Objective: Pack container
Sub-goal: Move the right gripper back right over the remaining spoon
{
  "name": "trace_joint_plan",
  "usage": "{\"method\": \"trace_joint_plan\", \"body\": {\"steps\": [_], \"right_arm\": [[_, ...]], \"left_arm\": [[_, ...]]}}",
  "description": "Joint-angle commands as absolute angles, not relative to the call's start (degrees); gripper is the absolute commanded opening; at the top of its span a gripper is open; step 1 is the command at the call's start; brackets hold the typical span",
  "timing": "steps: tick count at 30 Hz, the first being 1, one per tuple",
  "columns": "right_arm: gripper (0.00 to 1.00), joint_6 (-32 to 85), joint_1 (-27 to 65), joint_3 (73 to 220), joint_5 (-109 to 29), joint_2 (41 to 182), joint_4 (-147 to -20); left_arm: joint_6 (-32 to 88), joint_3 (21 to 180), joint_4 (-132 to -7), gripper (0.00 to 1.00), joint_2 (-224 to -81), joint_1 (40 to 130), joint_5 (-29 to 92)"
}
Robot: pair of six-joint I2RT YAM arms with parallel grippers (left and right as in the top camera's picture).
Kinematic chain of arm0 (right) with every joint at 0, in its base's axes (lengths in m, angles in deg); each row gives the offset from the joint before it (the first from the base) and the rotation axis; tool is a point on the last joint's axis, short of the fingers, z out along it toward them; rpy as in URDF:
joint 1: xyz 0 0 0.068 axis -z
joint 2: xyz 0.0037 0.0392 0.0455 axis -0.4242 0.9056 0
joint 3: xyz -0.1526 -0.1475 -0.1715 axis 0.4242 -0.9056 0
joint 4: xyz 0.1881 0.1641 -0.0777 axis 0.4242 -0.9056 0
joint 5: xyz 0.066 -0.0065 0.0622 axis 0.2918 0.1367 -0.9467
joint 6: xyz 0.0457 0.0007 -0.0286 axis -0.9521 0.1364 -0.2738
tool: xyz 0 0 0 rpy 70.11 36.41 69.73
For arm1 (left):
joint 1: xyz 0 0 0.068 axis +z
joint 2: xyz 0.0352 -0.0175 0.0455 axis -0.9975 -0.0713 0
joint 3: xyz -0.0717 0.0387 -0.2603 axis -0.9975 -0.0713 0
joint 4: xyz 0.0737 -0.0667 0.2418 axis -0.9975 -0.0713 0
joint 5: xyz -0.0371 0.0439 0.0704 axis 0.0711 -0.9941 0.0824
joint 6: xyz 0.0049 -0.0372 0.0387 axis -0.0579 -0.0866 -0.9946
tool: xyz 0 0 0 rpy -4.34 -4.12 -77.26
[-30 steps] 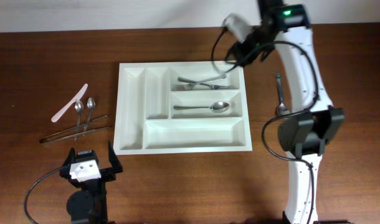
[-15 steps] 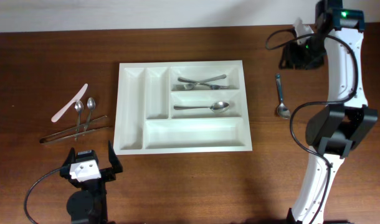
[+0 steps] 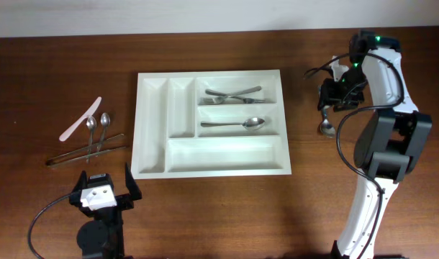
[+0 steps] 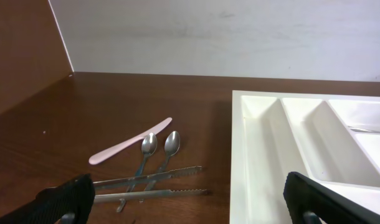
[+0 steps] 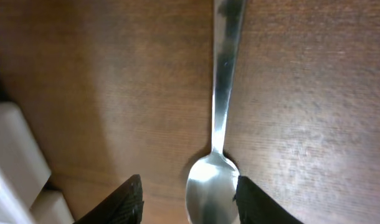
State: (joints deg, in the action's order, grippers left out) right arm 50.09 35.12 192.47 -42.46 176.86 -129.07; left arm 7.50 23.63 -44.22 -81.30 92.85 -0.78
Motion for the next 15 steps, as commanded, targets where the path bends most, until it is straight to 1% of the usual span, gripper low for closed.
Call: {"method": "trace_joint_plan", "body": {"steps": [1, 8, 12, 15], "right_arm": [[0.48, 46.2, 34.8, 190.6, -40.1, 176.7, -127.1], [0.48, 39.8, 34.5, 190.1, -35.5, 176.7, -122.4], [0.45, 39.4, 33.1, 190.1, -33.3, 176.7, -121.0], [0.44, 39.4, 31.3, 190.1, -30.4, 176.8, -120.5]], "left_arm": [[6.4, 23.4, -44.1, 0.99, -81.1, 93.2, -0.1], [6.4, 23.4, -44.1, 0.99, -81.1, 93.2, -0.1], [6.4, 23.4, -44.1, 0.99, -81.1, 93.2, -0.1], [6.4, 23.4, -44.1, 0.99, -81.1, 93.2, -0.1]]}}
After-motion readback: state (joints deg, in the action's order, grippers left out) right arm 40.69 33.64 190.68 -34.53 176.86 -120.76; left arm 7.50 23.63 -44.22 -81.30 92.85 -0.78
